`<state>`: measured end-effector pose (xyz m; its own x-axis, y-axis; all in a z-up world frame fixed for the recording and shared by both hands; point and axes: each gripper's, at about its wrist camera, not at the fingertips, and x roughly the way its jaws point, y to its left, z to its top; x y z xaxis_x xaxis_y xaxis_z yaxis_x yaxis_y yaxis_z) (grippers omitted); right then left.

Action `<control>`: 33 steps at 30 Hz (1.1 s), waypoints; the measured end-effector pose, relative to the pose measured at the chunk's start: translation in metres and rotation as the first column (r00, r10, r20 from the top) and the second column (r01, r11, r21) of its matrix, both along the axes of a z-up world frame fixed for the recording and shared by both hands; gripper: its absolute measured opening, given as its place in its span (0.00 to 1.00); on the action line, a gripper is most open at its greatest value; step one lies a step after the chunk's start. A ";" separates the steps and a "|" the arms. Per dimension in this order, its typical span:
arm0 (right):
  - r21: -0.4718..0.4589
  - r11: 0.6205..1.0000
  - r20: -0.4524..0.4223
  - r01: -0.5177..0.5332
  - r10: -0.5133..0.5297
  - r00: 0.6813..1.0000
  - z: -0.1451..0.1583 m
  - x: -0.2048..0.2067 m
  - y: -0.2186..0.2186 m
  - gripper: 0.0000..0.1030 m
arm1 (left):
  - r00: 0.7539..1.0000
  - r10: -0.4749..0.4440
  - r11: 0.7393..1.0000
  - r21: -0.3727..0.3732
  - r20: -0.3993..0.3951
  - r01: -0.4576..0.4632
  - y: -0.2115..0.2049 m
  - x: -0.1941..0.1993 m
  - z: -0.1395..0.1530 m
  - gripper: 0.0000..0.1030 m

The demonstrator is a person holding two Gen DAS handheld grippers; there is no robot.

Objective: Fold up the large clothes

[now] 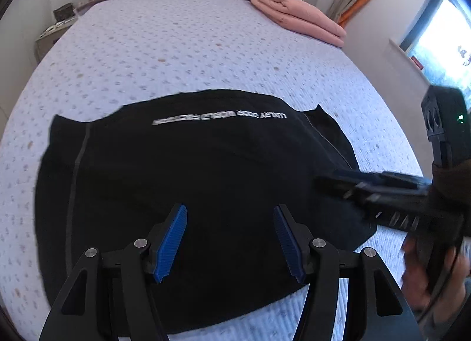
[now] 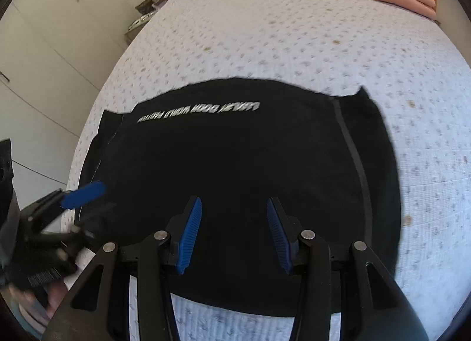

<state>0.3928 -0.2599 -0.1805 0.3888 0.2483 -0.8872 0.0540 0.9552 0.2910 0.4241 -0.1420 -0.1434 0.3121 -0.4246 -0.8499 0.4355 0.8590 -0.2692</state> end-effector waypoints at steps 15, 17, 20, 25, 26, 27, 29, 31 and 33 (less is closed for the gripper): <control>-0.129 0.992 -0.071 -0.015 0.006 0.997 -0.092 0.016 0.027 0.48 | 0.997 0.068 0.992 0.111 -0.038 -0.063 -0.009 0.014 -0.085 0.58; -0.137 0.990 -0.077 -0.029 0.019 0.997 -0.091 0.017 0.028 0.48 | 0.997 0.066 0.993 0.104 -0.037 -0.062 -0.007 0.015 -0.083 0.59; -0.086 0.996 -0.086 -0.030 0.022 0.996 -0.072 0.020 0.022 0.49 | 0.996 0.073 0.997 0.034 -0.053 -0.071 0.006 0.014 -0.064 0.59; -0.090 0.996 0.066 -0.009 0.015 0.998 -0.015 0.043 0.011 0.49 | 0.977 0.212 0.977 -0.026 -0.003 -0.212 0.055 0.035 -0.026 0.59; -0.092 0.996 0.066 -0.015 0.021 0.998 -0.015 0.053 0.012 0.49 | 0.972 0.233 0.972 -0.018 -0.006 -0.233 0.061 0.039 -0.027 0.59; -0.110 0.994 0.057 -0.013 0.020 0.998 -0.021 0.064 0.013 0.49 | 0.963 0.267 0.964 0.013 -0.029 -0.266 0.072 0.050 -0.036 0.59; -0.130 0.991 0.013 -0.019 0.021 1.000 -0.040 0.077 0.016 0.48 | 0.950 0.295 0.955 0.067 -0.103 -0.290 0.084 0.064 -0.061 0.62; -0.107 0.993 -0.080 -0.042 0.033 0.996 -0.074 0.090 0.019 0.49 | 0.945 0.294 0.956 0.030 -0.146 -0.293 0.092 0.069 -0.076 0.62; -0.109 0.993 -0.090 -0.047 0.037 0.995 -0.092 0.092 0.023 0.49 | 0.953 0.272 0.962 0.059 -0.129 -0.267 0.091 0.072 -0.080 0.63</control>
<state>0.4847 -0.2372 -0.2729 0.2998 0.1606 -0.9404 0.0339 0.9833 0.1787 0.4959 -0.0511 -0.2238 0.2916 -0.3052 -0.9066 0.1481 0.9507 -0.2724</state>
